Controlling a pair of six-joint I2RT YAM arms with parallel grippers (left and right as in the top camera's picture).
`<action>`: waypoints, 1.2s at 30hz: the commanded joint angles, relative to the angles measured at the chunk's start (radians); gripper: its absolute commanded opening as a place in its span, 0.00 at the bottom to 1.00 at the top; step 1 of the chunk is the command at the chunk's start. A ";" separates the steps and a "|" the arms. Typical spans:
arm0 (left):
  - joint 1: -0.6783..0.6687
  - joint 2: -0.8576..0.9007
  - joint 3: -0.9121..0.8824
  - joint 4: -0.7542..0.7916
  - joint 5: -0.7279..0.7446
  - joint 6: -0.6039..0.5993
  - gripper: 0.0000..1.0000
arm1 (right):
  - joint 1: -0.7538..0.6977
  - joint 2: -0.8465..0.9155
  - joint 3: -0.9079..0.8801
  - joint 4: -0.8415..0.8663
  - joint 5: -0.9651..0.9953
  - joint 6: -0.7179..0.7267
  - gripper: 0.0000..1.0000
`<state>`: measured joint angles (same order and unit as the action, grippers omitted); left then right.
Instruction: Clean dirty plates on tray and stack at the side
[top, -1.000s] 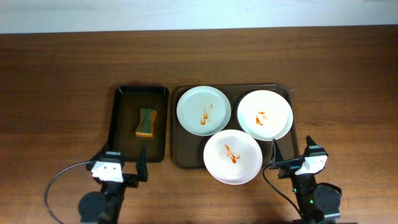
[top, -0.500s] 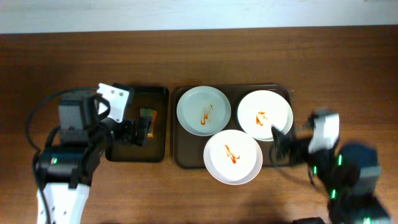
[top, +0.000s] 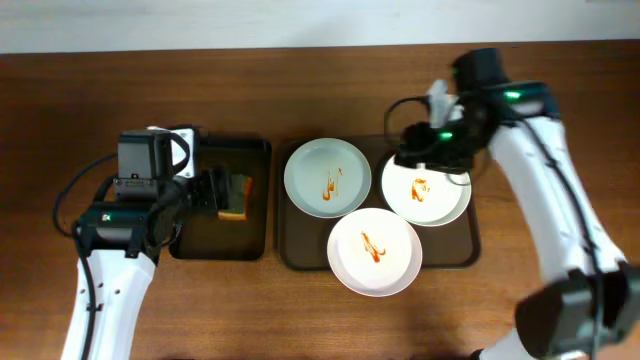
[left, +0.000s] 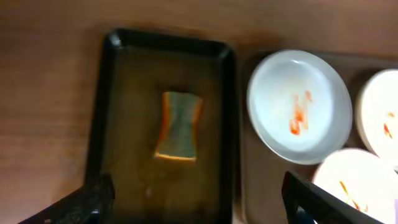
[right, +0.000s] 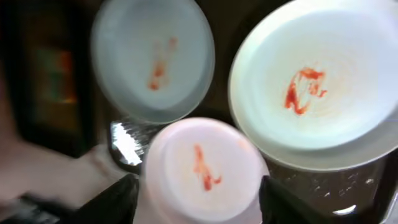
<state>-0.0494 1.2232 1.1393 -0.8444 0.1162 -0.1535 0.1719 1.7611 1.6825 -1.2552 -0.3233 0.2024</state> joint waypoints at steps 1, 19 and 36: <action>-0.002 0.026 0.014 0.004 -0.145 -0.086 0.84 | 0.120 0.129 0.019 0.056 0.189 0.024 0.60; -0.003 0.152 0.014 -0.006 -0.158 -0.085 0.95 | 0.227 0.466 0.016 0.381 0.393 0.129 0.30; -0.003 0.152 0.013 0.002 -0.159 -0.085 0.91 | 0.219 0.362 0.175 0.201 0.357 0.117 0.04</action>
<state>-0.0494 1.3746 1.1400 -0.8490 -0.0345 -0.2298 0.3996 2.1925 1.8286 -1.0298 0.0154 0.3176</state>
